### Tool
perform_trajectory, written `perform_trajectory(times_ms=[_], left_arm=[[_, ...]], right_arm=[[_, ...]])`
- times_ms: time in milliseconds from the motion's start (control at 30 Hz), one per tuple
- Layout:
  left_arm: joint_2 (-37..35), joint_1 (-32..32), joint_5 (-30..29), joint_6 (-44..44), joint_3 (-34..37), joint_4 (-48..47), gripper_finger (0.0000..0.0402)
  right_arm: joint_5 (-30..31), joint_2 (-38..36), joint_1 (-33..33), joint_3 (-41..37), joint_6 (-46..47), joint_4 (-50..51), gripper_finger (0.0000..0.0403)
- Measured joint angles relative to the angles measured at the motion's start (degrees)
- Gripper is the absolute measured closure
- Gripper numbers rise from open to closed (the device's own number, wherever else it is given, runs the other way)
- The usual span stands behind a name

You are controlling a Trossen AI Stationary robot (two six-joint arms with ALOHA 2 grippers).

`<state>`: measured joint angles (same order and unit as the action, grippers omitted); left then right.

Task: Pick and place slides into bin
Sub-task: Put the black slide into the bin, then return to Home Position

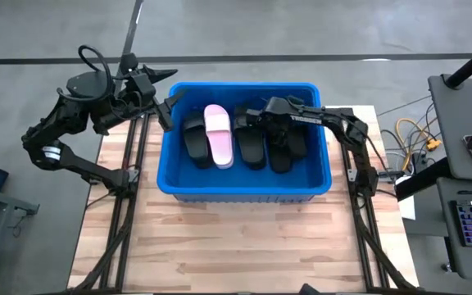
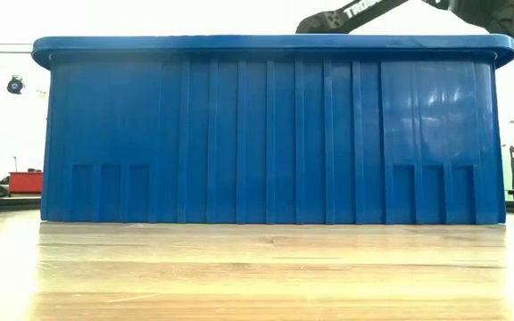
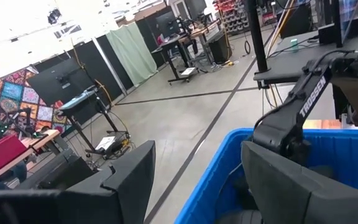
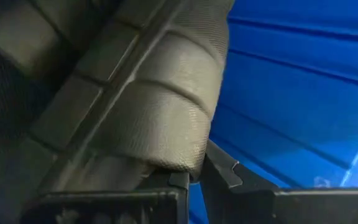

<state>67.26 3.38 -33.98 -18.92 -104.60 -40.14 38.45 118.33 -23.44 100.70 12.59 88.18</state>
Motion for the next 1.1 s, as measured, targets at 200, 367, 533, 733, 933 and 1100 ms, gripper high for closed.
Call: perform_trajectory(times_ms=[200,367,533,733,933,1100], left_arm=[[0.1,0.0,0.0,0.0,0.0,-0.1,0.0178],[0.1,0.0,0.0,0.0,0.0,-2.0,0.0178],[0.3,0.0,0.0,0.0,0.0,-2.9,0.0178],[0.7,0.0,0.0,0.0,0.0,-2.9,0.0178],[0.9,0.0,0.0,0.0,0.0,-2.9,0.0178],[1.0,0.0,0.0,0.0,0.0,-2.8,0.0178]], right_arm=[[-1.0,3.5,0.4,3.6,4.3,0.6,0.0390],[-5.3,3.2,0.1,7.1,5.2,0.1,0.0388],[-11.8,2.9,-0.6,12.3,6.5,1.2,0.0341],[-14.9,2.9,-0.9,14.8,7.1,1.6,0.0246],[-16.9,2.6,-0.6,17.5,5.2,1.7,0.0180],[-21.5,1.1,0.7,22.5,1.9,1.8,0.0159]])
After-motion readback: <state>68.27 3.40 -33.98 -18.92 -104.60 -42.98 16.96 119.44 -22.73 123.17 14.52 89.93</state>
